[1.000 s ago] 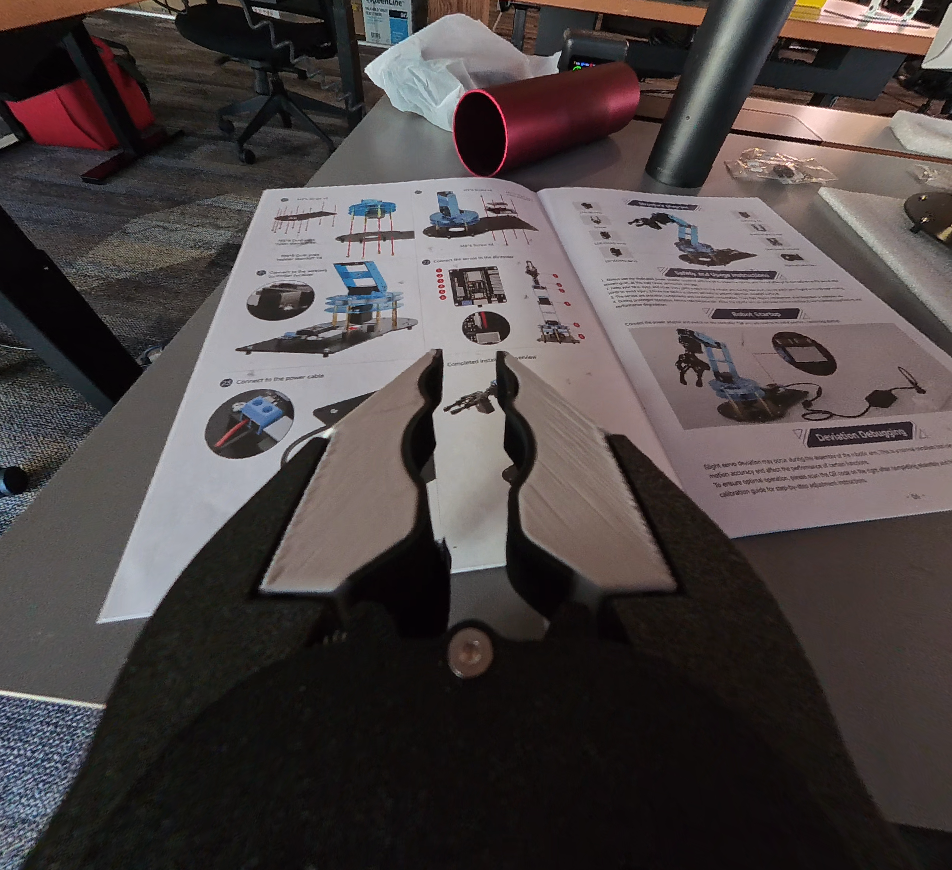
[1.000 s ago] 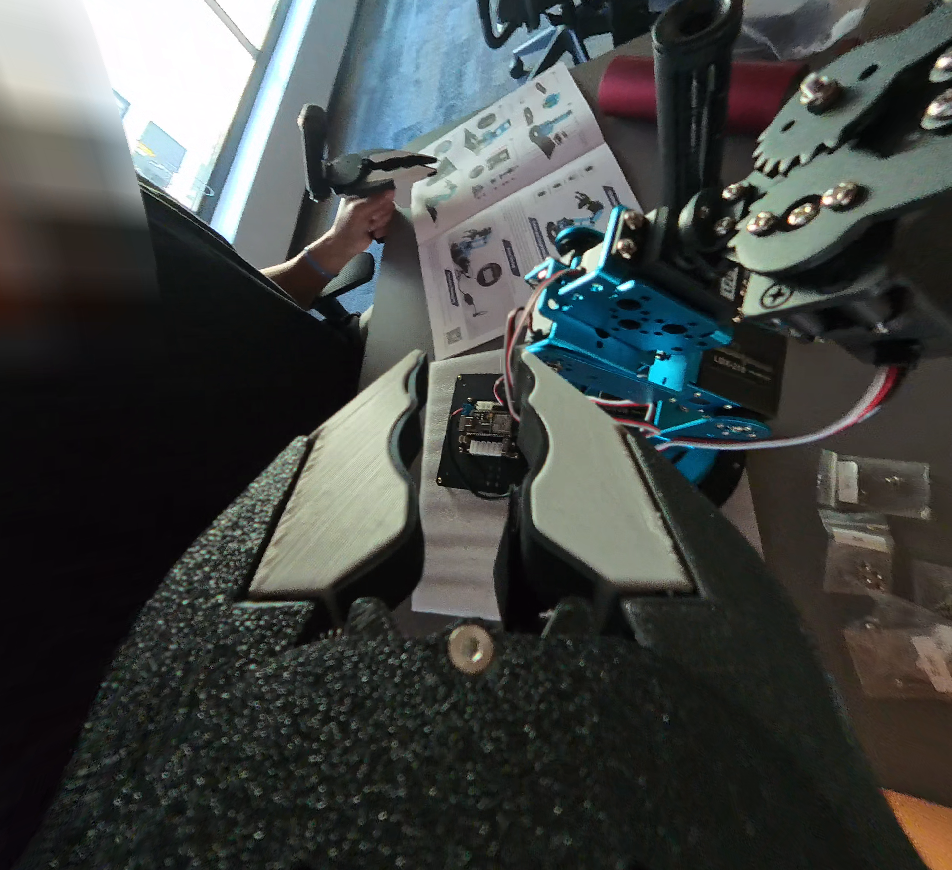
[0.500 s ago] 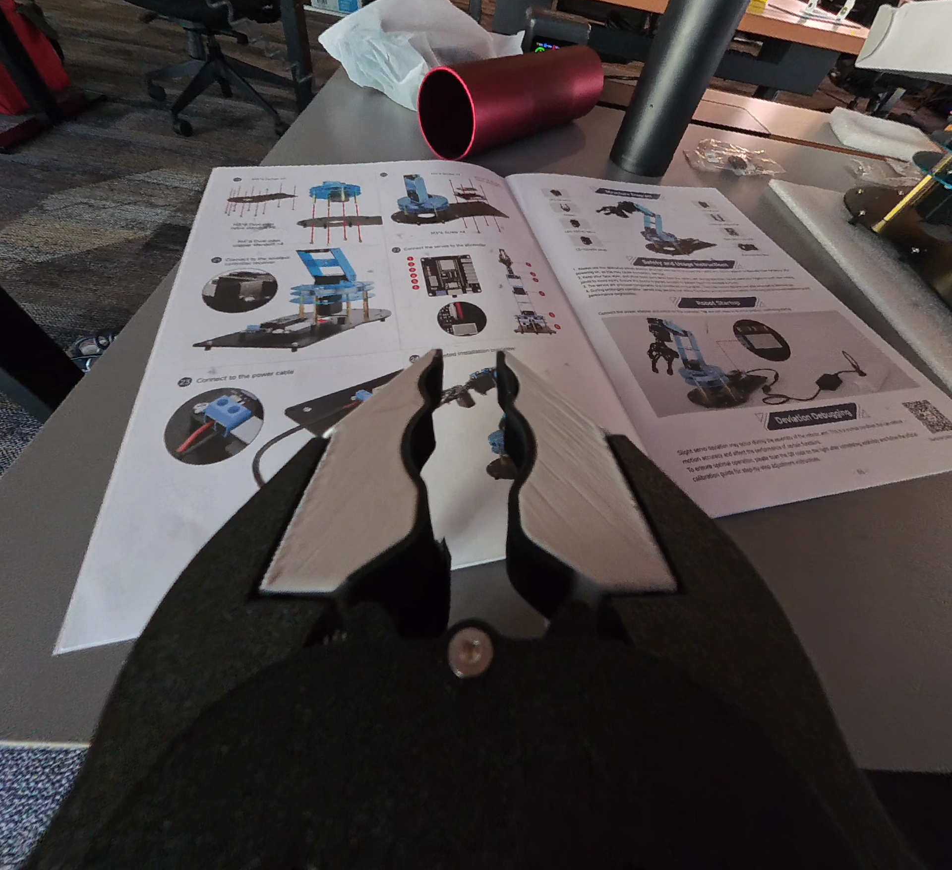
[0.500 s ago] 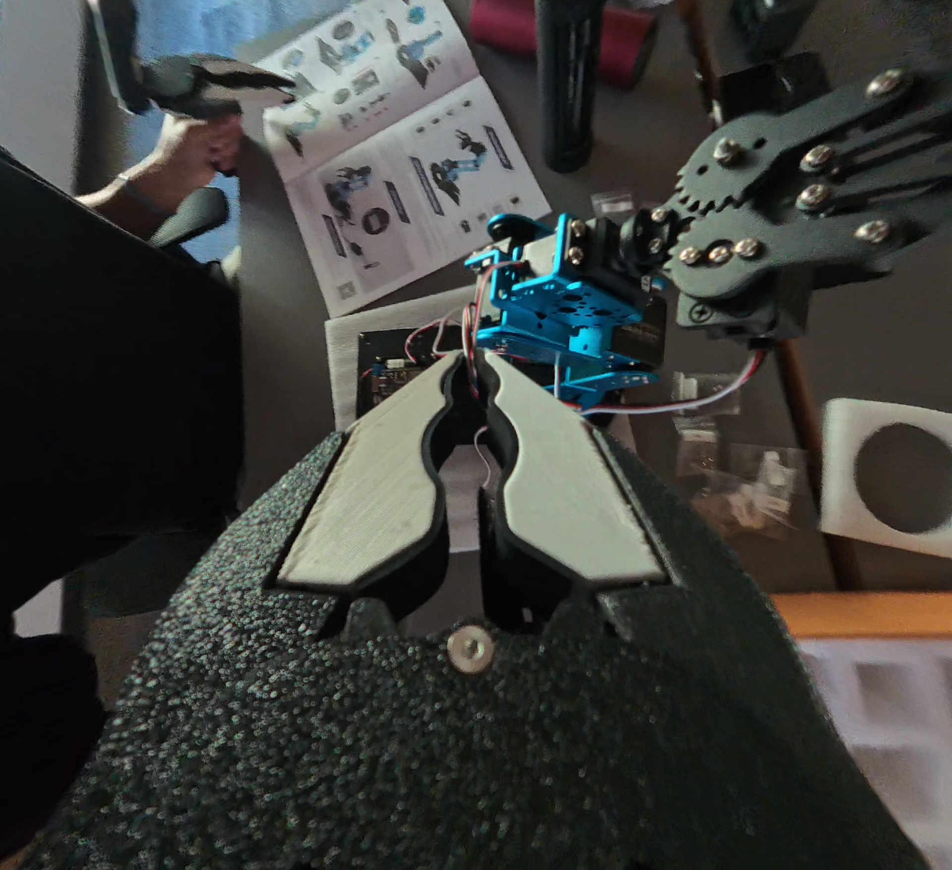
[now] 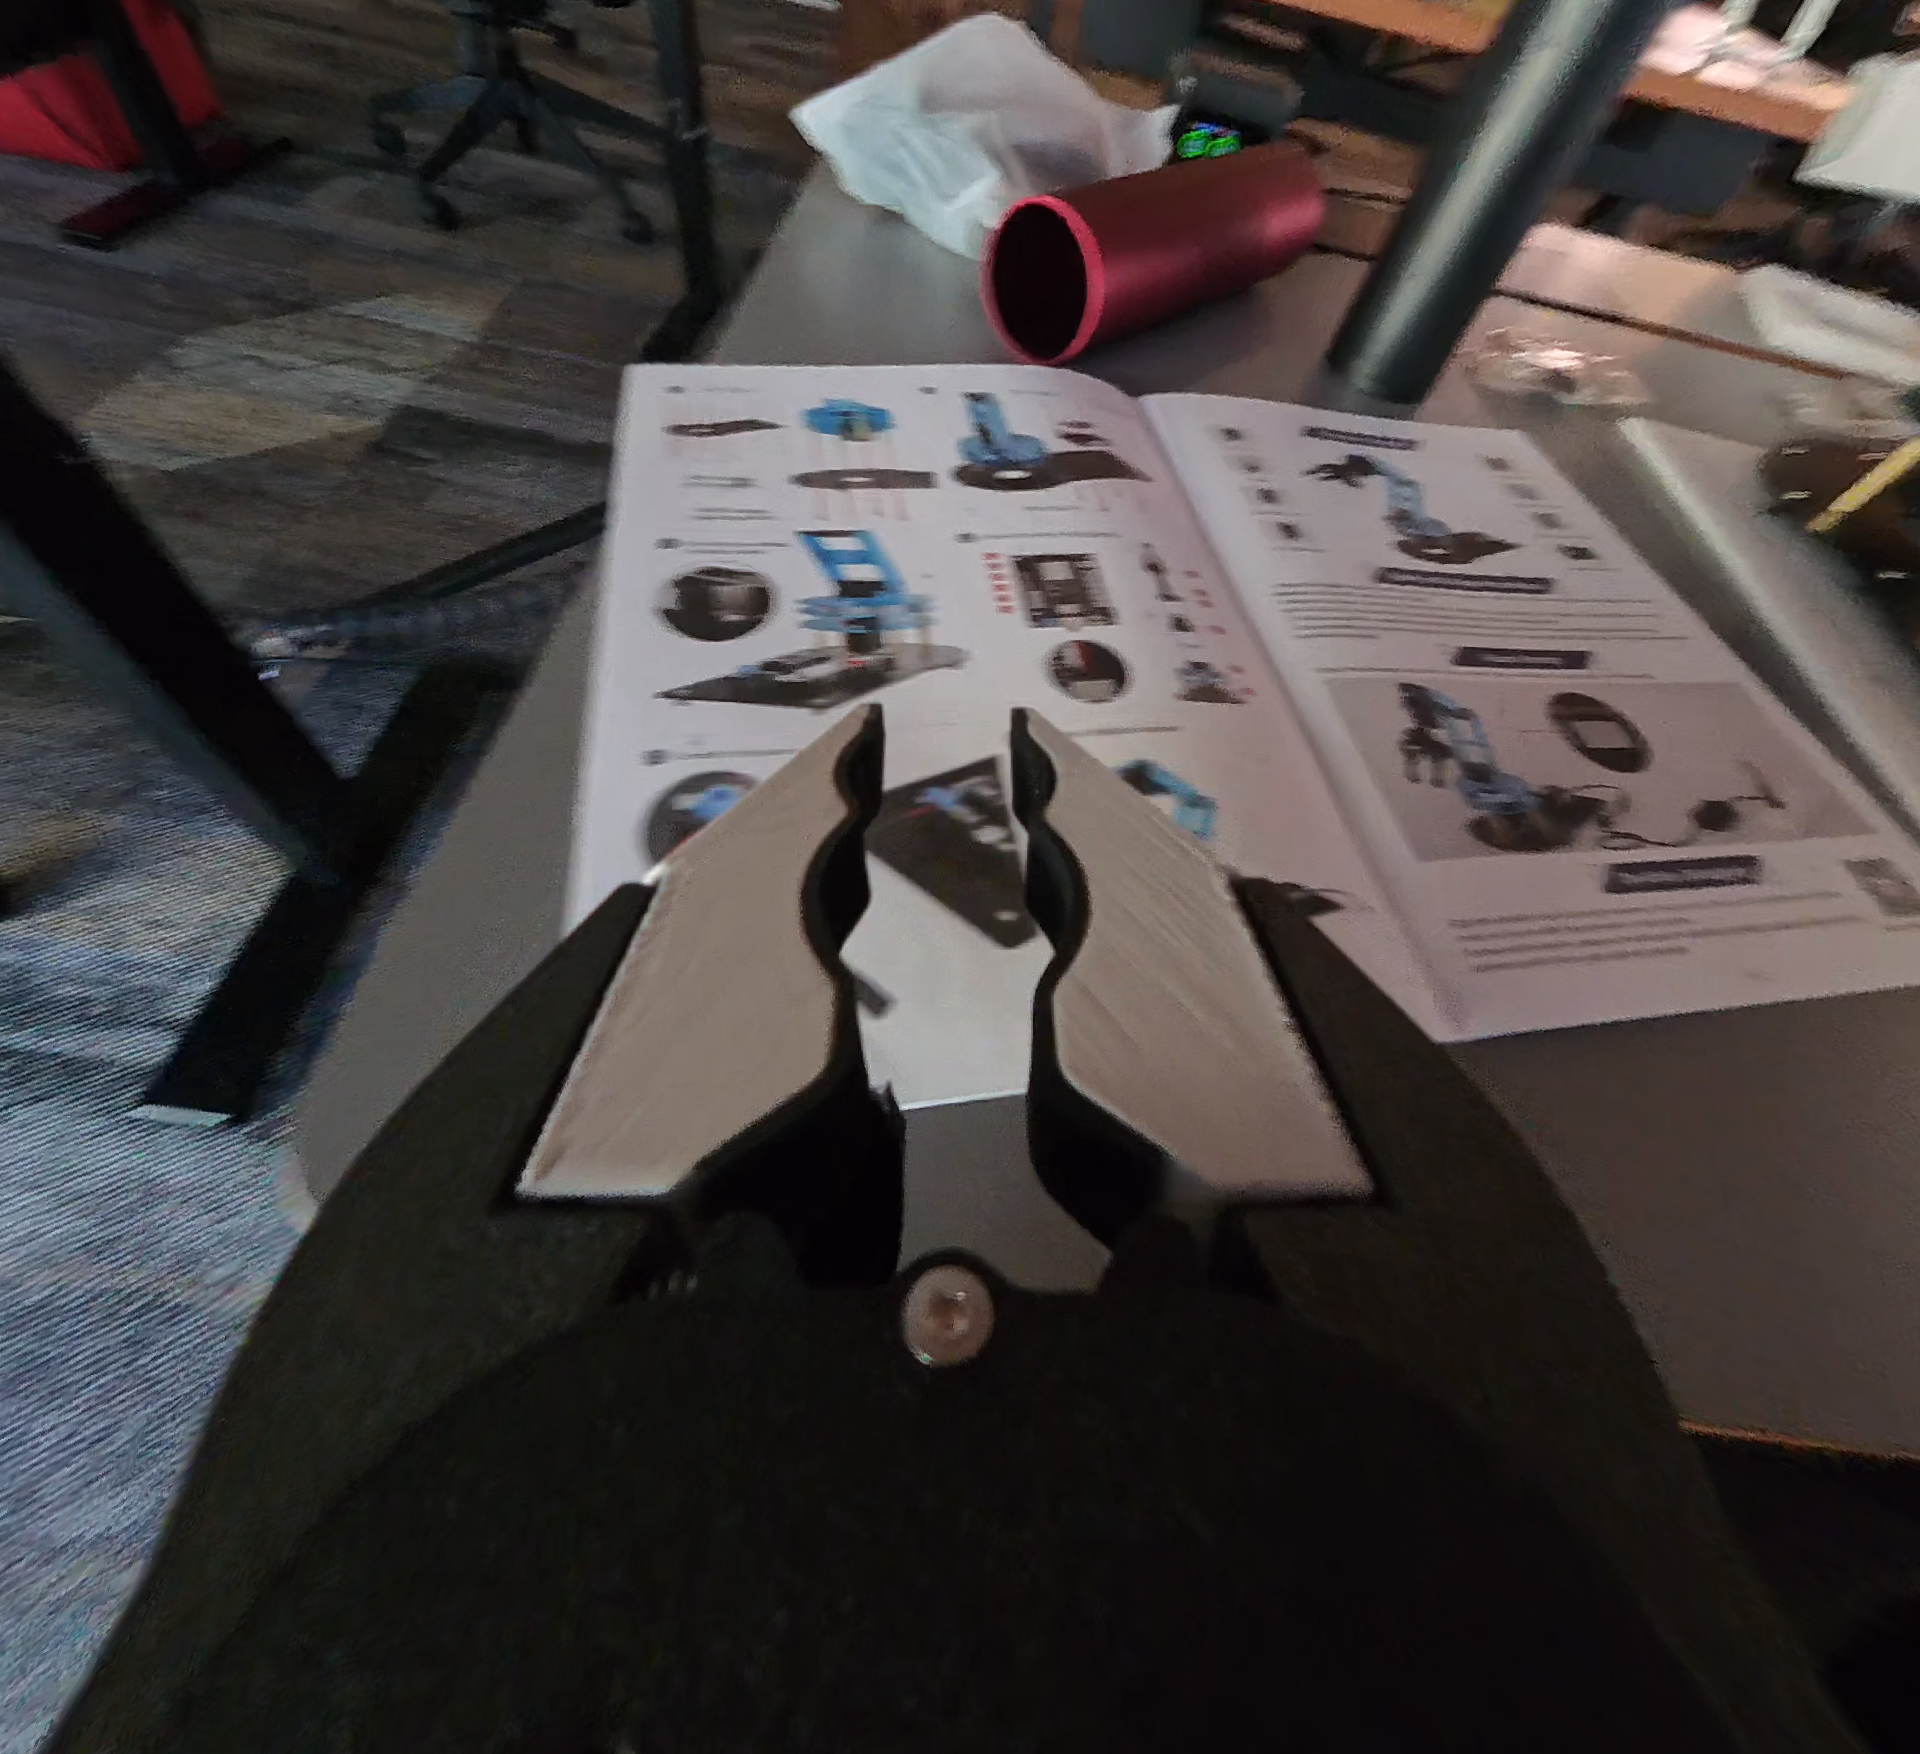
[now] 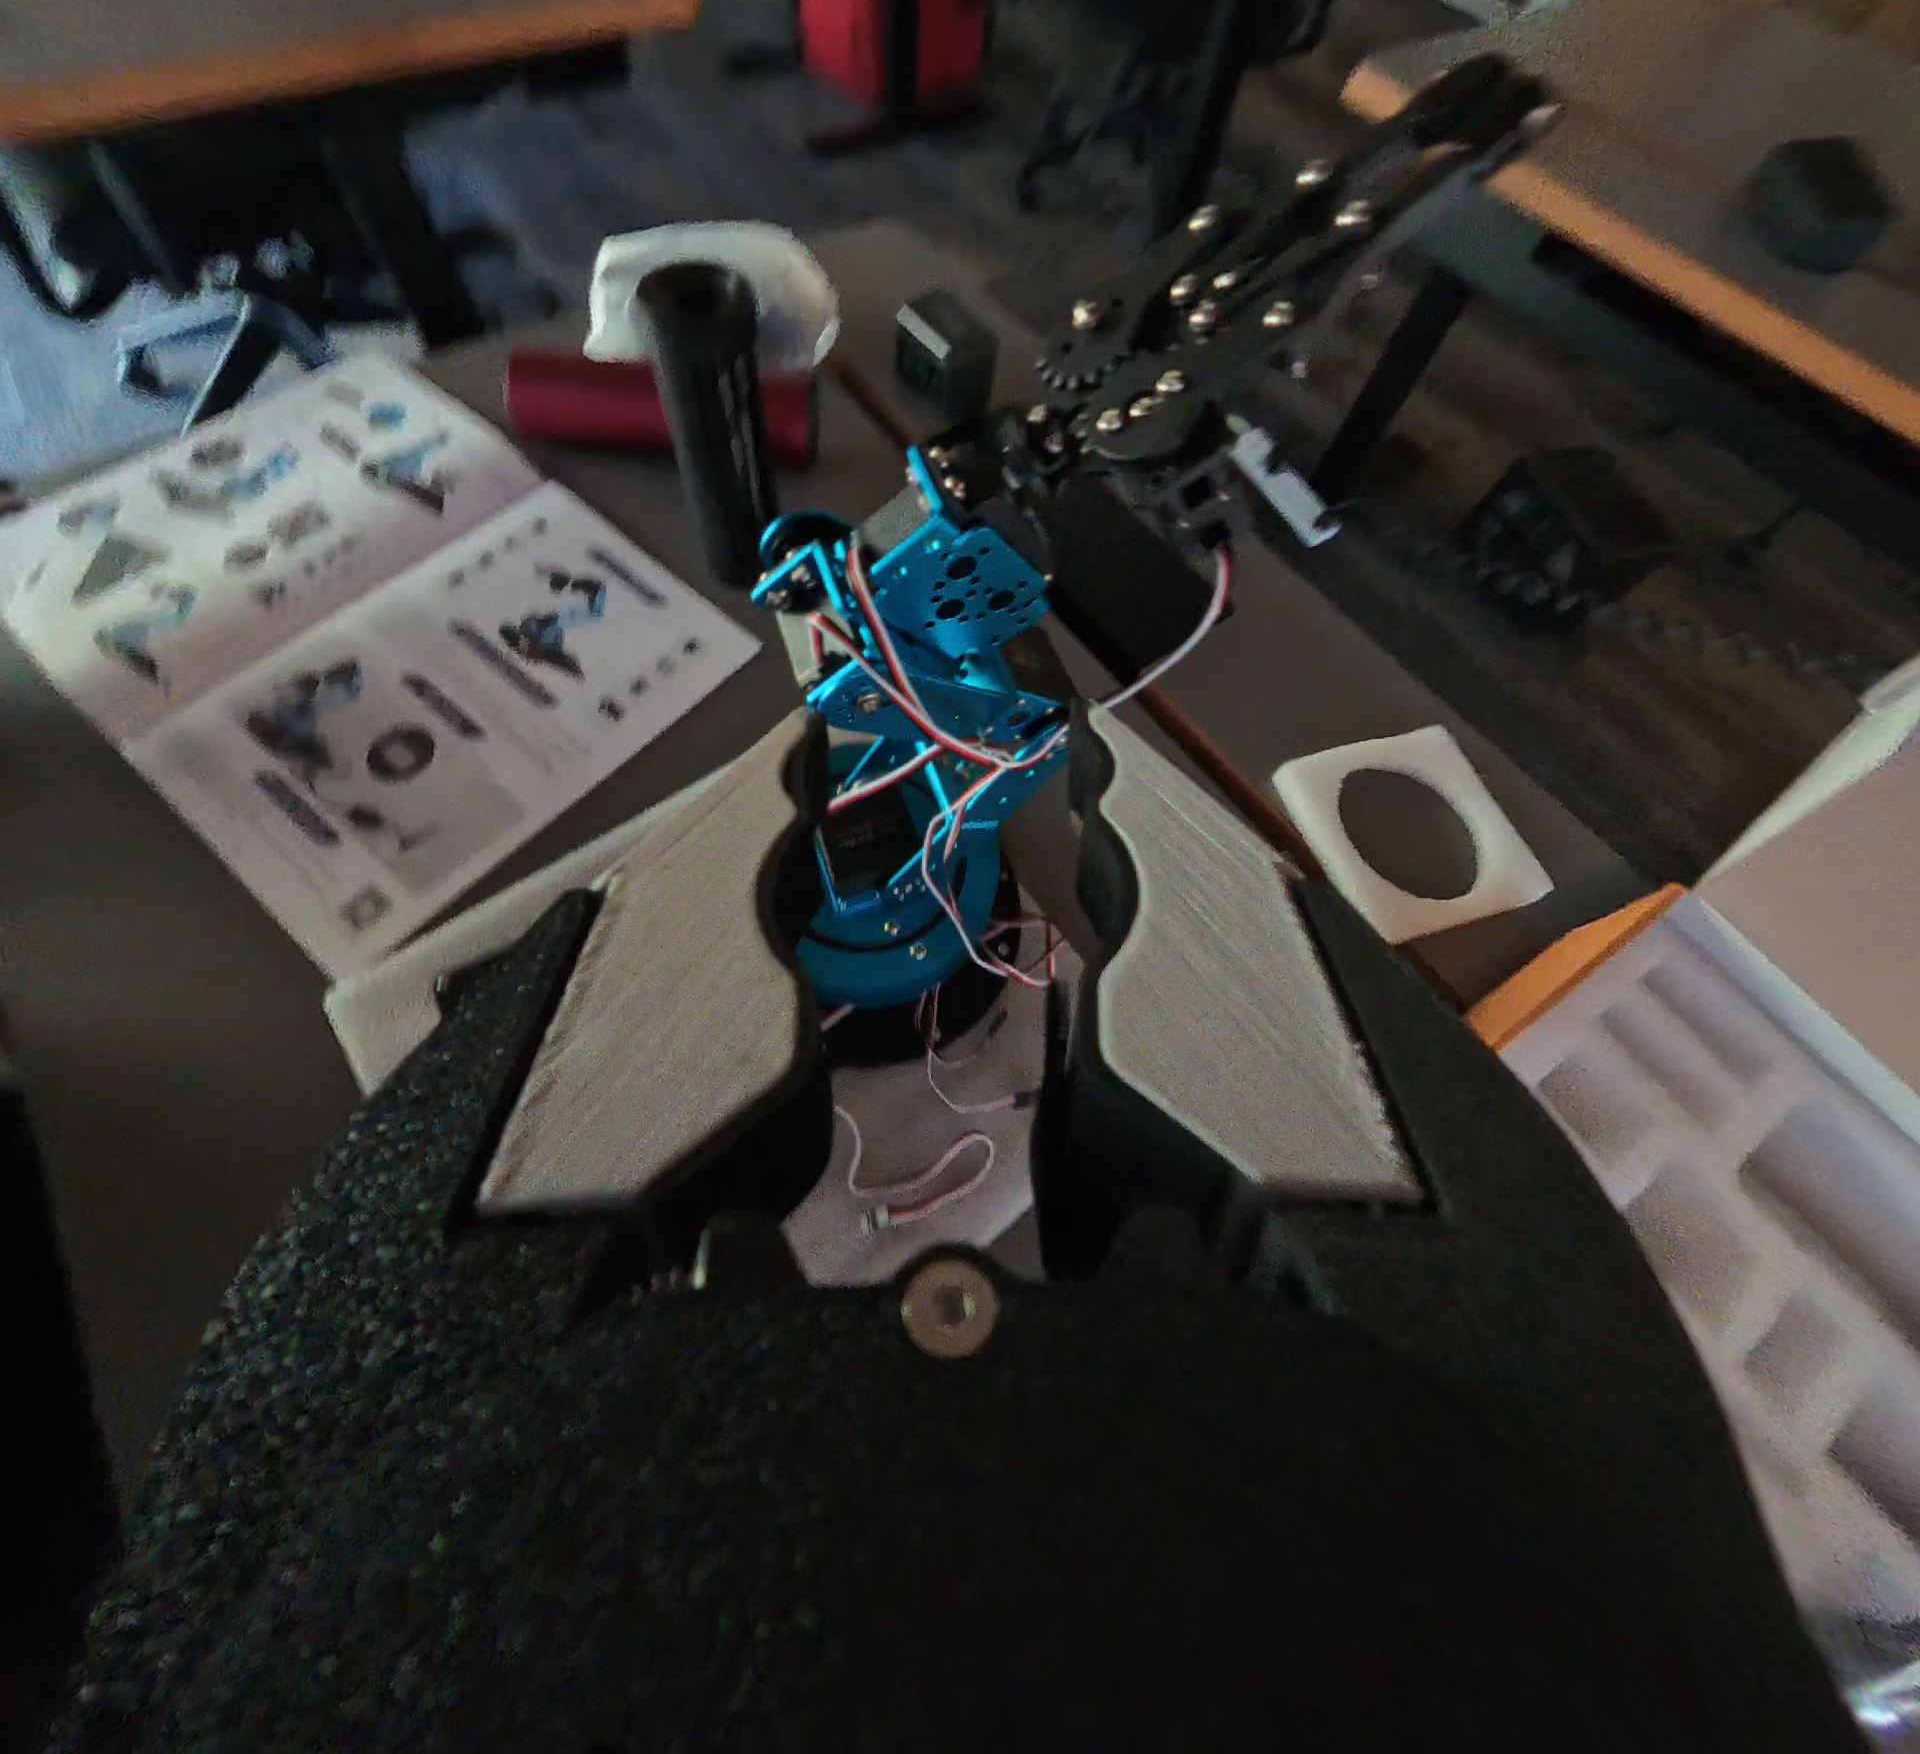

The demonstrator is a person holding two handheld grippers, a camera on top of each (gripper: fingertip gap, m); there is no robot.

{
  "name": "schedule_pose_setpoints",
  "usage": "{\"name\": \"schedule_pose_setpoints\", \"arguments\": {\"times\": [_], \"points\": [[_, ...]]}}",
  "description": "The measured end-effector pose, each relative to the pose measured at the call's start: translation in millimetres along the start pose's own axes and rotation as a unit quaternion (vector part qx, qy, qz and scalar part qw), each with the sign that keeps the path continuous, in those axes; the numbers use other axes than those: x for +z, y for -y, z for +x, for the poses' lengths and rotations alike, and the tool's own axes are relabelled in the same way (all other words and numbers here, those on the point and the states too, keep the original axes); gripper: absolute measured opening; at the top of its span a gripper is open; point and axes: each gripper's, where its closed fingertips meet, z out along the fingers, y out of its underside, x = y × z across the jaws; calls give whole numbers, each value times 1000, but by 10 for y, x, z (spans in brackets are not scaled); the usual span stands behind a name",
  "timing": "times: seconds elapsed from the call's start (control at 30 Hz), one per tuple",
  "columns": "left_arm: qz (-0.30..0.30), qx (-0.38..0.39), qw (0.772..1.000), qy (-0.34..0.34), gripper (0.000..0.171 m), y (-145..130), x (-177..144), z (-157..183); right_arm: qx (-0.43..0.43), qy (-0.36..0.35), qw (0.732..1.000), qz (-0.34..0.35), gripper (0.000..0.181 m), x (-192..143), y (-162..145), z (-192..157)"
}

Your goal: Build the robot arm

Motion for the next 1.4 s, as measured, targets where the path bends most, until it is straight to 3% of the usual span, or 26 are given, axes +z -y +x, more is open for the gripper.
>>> {"name": "schedule_pose_setpoints", "arguments": {"times": [0.07, 0.17, 0.33, 0.5, 0.93, 1.23, 1.3, 1.4], "points": [[-19, 9, 999, 34, 24, -5, -9, -212, 27, -36, 998, 43, 42, -90, -28, -13], [-56, 6, 998, 28, 25, -112, 62, -307, 70, -64, 992, 78, 40, -168, -122, -74], [-84, 12, 996, -19, 25, -276, 183, -182, 107, -98, 986, 83, 36, -256, -257, -50], [-89, 8, 995, -46, 26, -305, 184, -69, 118, -122, 980, 105, 32, -333, -143, 47], [-83, -35, 990, -108, 26, -235, 270, 156, 112, -112, 984, 82, 30, 82, -52, 395], [-74, 10, 987, -145, 26, 65, 395, 398, 76, -96, 990, 70, 28, 143, -51, 470], [-67, 40, 981, -180, 26, 213, 377, 585, 54, -87, 993, 60, 27, 142, -81, 443], [-60, 109, 953, -277, 26, 535, 313, 1048, 22, -45, 998, 44, 26, 153, -127, 380]]}}
